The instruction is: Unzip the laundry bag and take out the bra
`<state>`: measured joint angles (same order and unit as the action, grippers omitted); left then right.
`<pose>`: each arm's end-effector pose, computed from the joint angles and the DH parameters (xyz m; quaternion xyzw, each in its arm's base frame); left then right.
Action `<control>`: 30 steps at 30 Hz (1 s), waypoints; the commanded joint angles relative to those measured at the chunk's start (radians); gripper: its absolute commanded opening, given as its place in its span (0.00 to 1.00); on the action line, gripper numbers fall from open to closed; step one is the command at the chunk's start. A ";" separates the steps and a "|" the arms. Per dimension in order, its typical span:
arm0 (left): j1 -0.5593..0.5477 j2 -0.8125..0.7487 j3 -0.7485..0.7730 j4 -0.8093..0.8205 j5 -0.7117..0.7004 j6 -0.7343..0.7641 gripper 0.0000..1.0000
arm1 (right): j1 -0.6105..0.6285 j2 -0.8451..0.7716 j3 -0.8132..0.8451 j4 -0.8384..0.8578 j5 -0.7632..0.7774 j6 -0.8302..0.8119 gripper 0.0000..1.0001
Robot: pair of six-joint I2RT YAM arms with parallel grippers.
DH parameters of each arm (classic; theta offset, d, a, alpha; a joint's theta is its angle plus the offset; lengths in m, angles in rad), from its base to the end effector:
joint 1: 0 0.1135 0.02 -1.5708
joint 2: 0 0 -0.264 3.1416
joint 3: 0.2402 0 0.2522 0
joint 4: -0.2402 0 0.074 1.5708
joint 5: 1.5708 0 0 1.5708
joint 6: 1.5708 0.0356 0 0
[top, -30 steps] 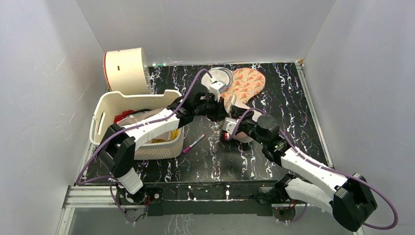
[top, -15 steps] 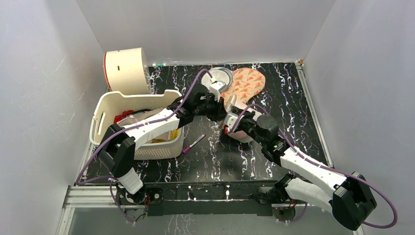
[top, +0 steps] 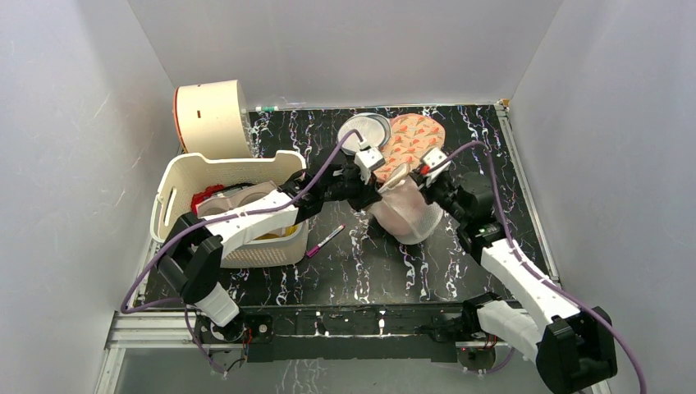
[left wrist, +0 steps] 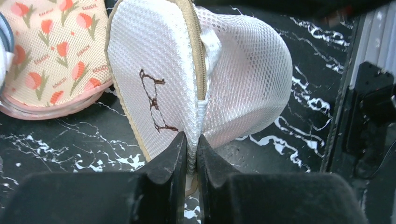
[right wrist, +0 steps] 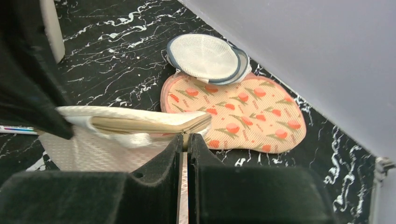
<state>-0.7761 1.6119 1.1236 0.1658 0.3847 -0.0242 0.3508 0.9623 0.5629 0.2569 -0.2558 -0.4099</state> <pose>0.2595 -0.2735 0.2814 0.3964 0.6998 -0.3663 0.4679 0.2086 0.0859 0.2747 -0.3558 0.6649 0.0771 0.6522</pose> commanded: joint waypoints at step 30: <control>-0.053 -0.091 0.032 -0.002 0.071 -0.055 0.78 | -0.151 -0.094 -0.062 0.035 -0.560 0.402 0.00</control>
<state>-0.8268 1.5406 1.0981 0.1383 0.4091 -0.0555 0.1970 0.8871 0.5087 0.2291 -0.7536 -0.0425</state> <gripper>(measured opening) 0.746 0.031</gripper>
